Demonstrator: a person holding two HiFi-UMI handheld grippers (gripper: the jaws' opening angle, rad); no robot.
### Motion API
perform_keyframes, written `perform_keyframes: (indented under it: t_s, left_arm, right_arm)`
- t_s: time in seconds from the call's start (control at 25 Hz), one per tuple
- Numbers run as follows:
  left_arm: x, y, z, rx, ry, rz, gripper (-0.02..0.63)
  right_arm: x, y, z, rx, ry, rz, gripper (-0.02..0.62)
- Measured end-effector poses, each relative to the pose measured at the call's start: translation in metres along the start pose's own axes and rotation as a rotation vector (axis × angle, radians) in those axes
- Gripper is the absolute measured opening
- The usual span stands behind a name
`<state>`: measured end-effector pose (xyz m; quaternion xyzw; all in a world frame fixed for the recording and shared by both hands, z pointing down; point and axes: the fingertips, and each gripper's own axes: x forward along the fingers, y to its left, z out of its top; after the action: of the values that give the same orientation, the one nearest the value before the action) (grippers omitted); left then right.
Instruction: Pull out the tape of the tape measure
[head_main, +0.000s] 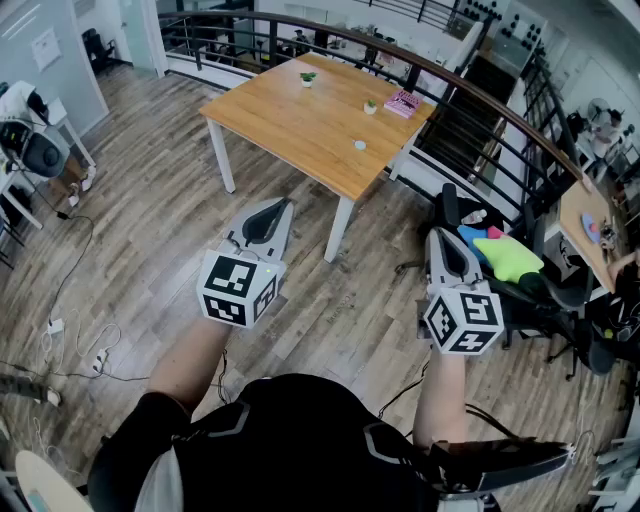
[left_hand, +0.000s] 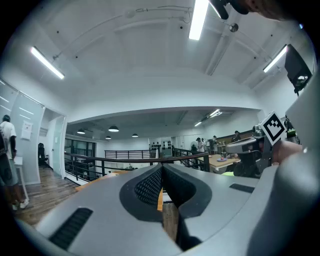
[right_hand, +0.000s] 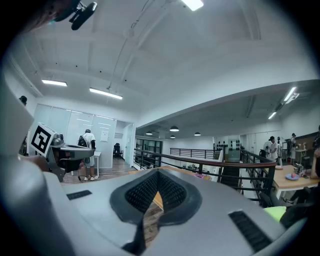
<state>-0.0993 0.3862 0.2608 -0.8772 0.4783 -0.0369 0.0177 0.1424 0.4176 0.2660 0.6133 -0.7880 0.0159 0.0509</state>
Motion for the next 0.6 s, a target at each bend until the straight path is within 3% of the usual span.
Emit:
perform_keyframes:
  t_s: [0.6]
  left_arm:
    - [-0.0098,-0.0025,-0.0075,-0.011,0.03,-0.01,0.03]
  right_arm:
    - [-0.0031,0.0093,-0.0005,0.024,-0.015,0.016,0.009]
